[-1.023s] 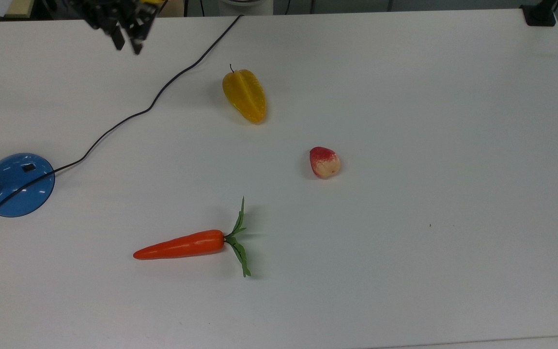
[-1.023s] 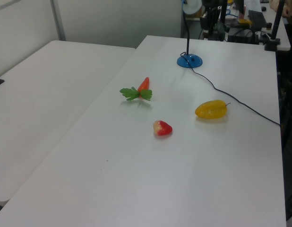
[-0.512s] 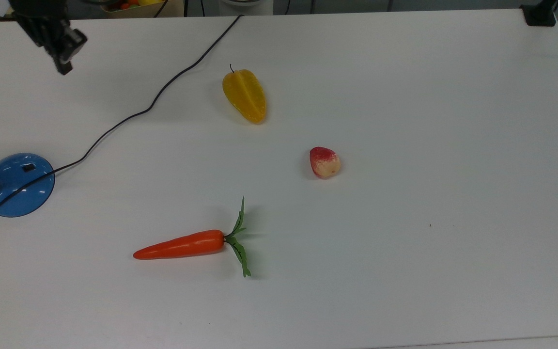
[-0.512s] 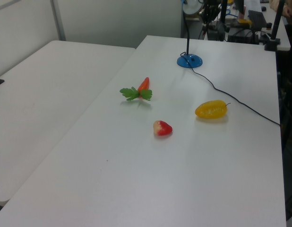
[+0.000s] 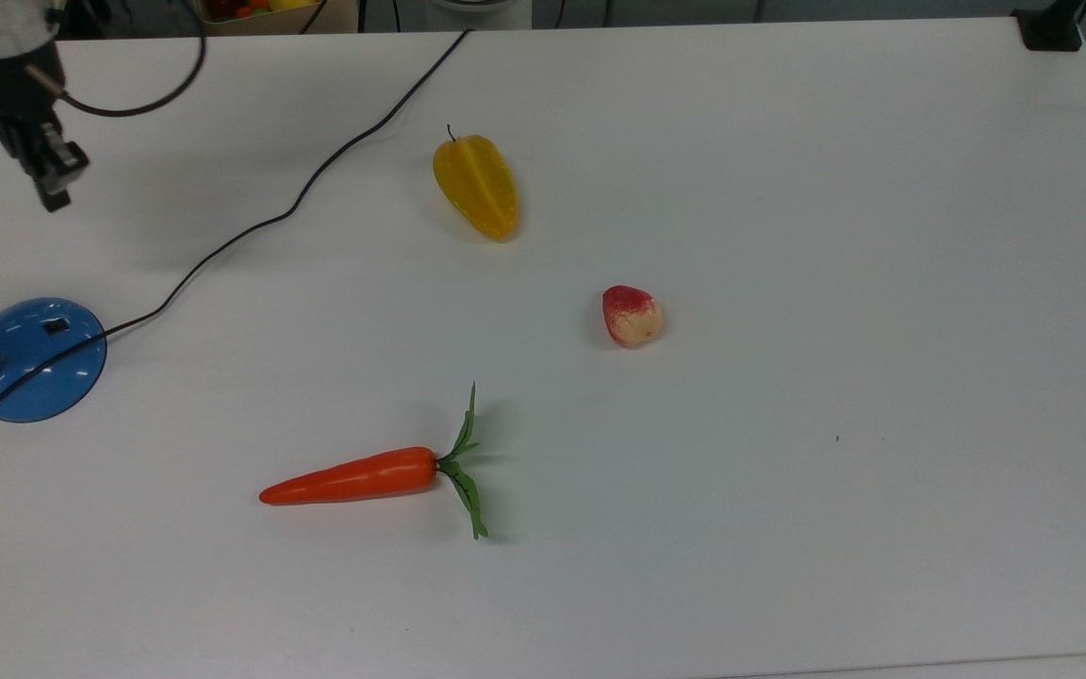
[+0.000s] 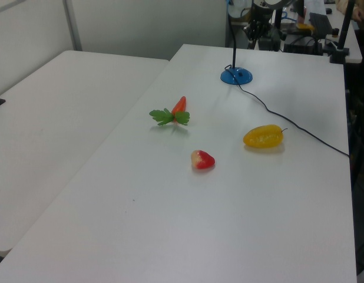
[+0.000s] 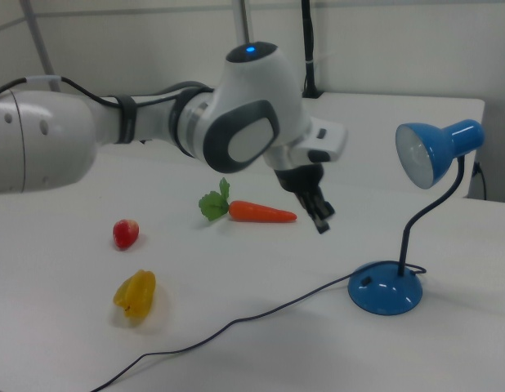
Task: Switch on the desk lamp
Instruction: 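Move the gripper over to the blue lamp's round base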
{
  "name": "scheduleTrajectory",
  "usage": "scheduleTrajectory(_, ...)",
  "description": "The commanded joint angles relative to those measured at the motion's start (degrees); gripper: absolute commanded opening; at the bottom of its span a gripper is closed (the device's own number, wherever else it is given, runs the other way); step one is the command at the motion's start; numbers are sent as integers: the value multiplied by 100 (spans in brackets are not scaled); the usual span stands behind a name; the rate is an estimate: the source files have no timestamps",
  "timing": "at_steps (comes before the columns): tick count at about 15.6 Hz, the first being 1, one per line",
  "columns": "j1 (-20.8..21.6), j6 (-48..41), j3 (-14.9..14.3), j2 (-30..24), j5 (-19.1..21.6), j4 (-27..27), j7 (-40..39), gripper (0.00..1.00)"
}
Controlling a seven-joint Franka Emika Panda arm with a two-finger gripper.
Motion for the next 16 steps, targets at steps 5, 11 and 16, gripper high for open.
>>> scheduleTrajectory(5, -261, 473, 0, 263, 77, 10, 116, 0)
scheduleTrajectory(11, -296, 1231, 0, 729, 77, 10, 108, 0)
scheduleTrajectory(16, -393, 1494, 0, 967, 68, 19, 64, 0)
